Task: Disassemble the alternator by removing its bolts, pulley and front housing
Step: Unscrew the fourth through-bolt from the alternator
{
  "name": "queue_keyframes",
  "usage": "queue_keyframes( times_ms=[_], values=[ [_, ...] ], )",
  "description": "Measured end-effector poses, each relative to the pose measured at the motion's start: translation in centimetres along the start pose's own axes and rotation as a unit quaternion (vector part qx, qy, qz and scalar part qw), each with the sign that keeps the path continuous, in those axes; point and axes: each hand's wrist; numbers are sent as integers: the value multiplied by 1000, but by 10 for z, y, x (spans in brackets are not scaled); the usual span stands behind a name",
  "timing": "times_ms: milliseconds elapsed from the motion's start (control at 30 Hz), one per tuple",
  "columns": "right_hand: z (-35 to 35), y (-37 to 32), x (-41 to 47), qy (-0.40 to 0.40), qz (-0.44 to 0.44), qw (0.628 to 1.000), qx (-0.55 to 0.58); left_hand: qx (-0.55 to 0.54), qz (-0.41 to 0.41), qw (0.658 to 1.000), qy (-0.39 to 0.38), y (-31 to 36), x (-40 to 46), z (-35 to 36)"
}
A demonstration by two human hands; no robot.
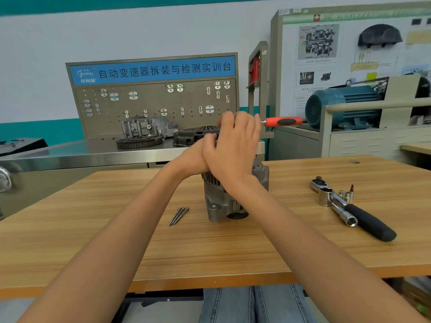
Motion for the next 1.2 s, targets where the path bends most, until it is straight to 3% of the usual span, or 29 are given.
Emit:
queue_keyframes(
  times_ms=[133, 267, 333, 467, 533, 667, 900, 933, 1000, 1033, 1100, 1200],
  values=[
    [-1, 3, 8, -14, 28, 996, 83, 41, 29, 999, -7, 0, 1, 2],
    [-4, 4, 15, -50, 70, 964, 253, -4, -25, 1000, -6, -5, 1, 2],
    [-8, 7, 20, -89, 145, 898, 405, -37, -23, 999, -17, -4, 0, 3],
    [-12, 18, 30, -176, 262, 727, 610, -66, -40, 997, -30, -3, -1, -1],
    [-9, 20, 33, -188, 262, 703, 634, -71, -45, 996, -41, -3, -1, -3],
    [-5, 18, 29, -167, 244, 729, 617, -89, -47, 995, -27, -4, -2, 0],
    [-10, 10, 22, -95, 163, 846, 499, -69, -37, 997, -16, 2, -4, 4],
    [-10, 7, 20, -84, 138, 882, 442, -52, -38, 998, -8, 3, -4, 3],
    [-4, 7, 15, -61, 69, 975, 201, 3, -34, 999, 17, 2, -1, 4],
    [-1, 8, 12, -53, 40, 994, 81, 34, -32, 998, 32, 2, 0, 5],
    [1, 9, 9, -37, 19, 999, -10, 58, -24, 997, 42, 4, 1, 7],
    [-2, 6, 8, -14, 15, 998, 51, 46, -7, 999, 28, 7, -1, 6]
  ],
)
Point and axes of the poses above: each hand's wrist, its own x-axis towards the middle knuckle, its own z-axis out of the palm, y = z × x, and after that the axes turned 7 degrees about -x, right-handed
